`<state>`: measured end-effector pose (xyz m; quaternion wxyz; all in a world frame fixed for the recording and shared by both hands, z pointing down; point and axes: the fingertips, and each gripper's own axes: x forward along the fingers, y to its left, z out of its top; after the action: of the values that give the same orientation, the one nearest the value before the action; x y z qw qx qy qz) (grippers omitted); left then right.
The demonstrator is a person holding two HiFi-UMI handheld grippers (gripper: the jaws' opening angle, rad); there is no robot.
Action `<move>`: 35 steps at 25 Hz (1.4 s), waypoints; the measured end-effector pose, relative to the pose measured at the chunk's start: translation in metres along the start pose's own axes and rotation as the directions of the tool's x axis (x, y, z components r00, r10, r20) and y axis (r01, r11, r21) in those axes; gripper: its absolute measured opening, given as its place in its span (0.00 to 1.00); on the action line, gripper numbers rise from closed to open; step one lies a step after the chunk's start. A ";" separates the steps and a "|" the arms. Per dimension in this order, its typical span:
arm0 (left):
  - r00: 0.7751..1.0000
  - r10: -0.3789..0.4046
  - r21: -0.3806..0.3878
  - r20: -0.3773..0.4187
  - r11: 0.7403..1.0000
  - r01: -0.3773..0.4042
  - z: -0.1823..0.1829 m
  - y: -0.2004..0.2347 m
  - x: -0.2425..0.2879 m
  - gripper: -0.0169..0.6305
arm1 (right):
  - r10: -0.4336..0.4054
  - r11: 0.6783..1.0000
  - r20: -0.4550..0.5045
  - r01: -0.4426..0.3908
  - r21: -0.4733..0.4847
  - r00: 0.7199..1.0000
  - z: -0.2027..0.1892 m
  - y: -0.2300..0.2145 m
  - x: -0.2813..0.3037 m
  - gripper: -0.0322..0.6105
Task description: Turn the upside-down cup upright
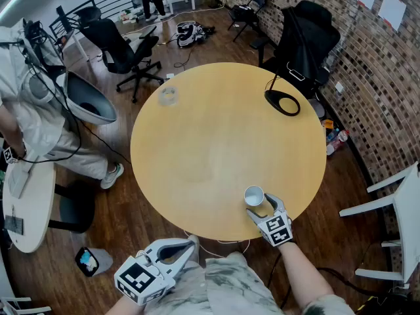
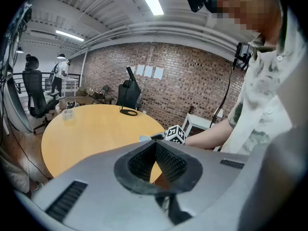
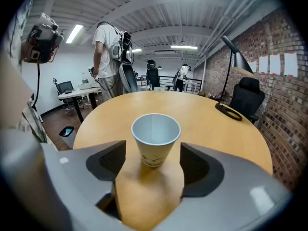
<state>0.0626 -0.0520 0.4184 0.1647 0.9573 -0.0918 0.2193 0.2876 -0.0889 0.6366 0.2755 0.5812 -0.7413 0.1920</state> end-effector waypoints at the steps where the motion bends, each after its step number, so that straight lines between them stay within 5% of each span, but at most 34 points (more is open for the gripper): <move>1: 1.000 -0.001 -0.003 -0.002 1.000 0.001 -0.001 0.005 0.002 0.04 | 0.002 1.000 -0.009 -0.002 -0.005 1.000 -0.004 -0.003 0.005 0.59; 7: 1.000 -0.010 -0.024 -0.023 1.000 0.009 -0.005 0.027 0.009 0.04 | 0.034 0.997 -0.033 -0.036 -0.062 0.999 -0.006 -0.012 0.022 0.53; 10: 1.000 -0.012 -0.029 0.000 0.999 0.012 -0.005 0.035 0.013 0.04 | 0.021 0.985 -0.086 -0.035 -0.169 0.996 0.000 -0.014 0.022 0.52; 14: 1.000 -0.016 -0.049 0.003 0.999 0.016 -0.010 0.042 0.008 0.04 | -0.008 0.922 -0.208 -0.073 -0.380 0.978 0.011 -0.004 0.029 0.51; 18: 1.000 -0.015 -0.076 0.008 0.997 0.016 -0.013 0.051 -0.002 0.04 | 0.003 0.862 -0.287 -0.148 -0.485 0.958 0.020 0.012 0.052 0.51; 25: 0.999 0.038 -0.110 0.037 0.993 -0.034 -0.026 0.064 -0.020 0.04 | 0.050 0.789 -0.356 -0.256 -0.559 0.933 0.024 0.039 0.081 0.50; 35: 0.997 0.062 -0.148 0.049 0.987 -0.054 -0.043 0.067 -0.032 0.04 | 0.084 0.761 -0.405 -0.321 -0.563 0.910 0.013 0.052 0.093 0.51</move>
<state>0.0008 -0.0962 0.4588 0.2257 0.9450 -0.1400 0.1909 0.2189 -0.1544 0.6870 0.5569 0.3287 -0.7596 0.0696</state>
